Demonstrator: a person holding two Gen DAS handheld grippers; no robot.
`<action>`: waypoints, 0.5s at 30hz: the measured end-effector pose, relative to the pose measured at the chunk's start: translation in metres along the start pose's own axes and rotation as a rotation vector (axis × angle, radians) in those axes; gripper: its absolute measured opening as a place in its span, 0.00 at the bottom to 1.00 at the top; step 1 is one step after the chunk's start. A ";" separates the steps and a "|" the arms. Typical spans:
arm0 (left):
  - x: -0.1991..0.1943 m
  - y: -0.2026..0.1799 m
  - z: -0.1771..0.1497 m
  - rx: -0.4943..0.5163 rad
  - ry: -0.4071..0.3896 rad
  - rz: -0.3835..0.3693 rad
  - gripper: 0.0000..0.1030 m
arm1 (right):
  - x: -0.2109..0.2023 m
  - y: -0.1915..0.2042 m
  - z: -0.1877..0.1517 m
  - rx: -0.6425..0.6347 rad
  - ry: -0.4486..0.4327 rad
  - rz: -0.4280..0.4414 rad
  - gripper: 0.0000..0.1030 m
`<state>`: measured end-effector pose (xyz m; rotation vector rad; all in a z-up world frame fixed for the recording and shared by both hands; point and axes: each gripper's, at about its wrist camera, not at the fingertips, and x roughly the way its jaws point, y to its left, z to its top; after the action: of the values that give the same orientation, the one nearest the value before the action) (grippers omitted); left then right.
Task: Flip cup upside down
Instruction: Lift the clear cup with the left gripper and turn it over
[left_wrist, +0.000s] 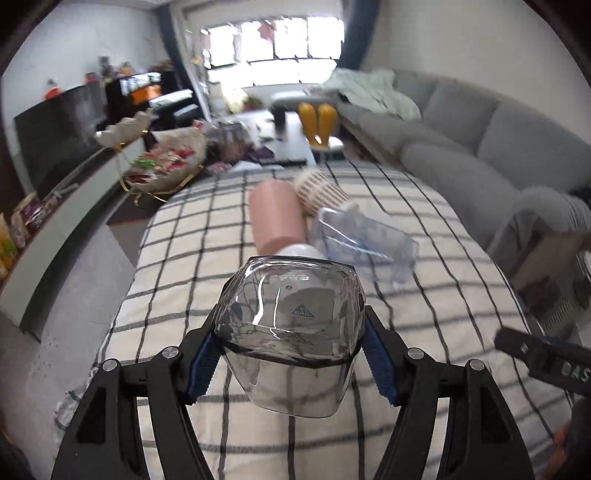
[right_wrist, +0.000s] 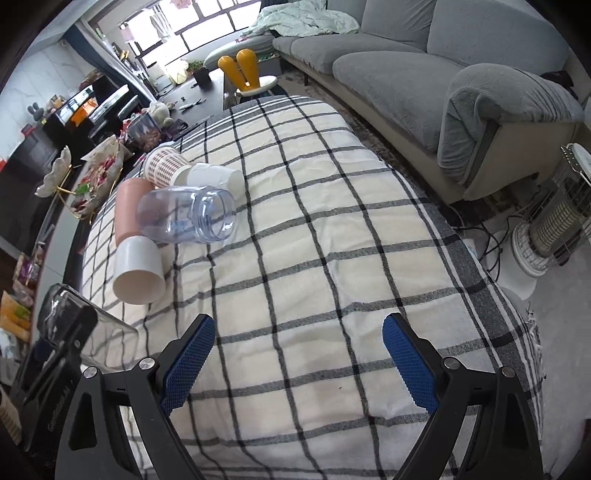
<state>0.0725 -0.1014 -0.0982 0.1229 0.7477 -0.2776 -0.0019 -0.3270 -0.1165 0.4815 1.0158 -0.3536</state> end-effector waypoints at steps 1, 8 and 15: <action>0.004 0.001 -0.005 -0.015 -0.028 0.001 0.67 | 0.001 0.000 -0.002 -0.004 -0.005 -0.001 0.90; 0.021 0.005 -0.024 -0.052 -0.081 -0.023 0.67 | 0.000 0.007 -0.014 -0.044 -0.014 0.009 0.90; 0.027 -0.006 -0.030 -0.012 -0.069 -0.004 0.68 | -0.003 0.004 -0.015 -0.044 -0.024 0.006 0.90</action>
<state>0.0706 -0.1065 -0.1386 0.1000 0.6814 -0.2803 -0.0122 -0.3149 -0.1196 0.4397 0.9972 -0.3304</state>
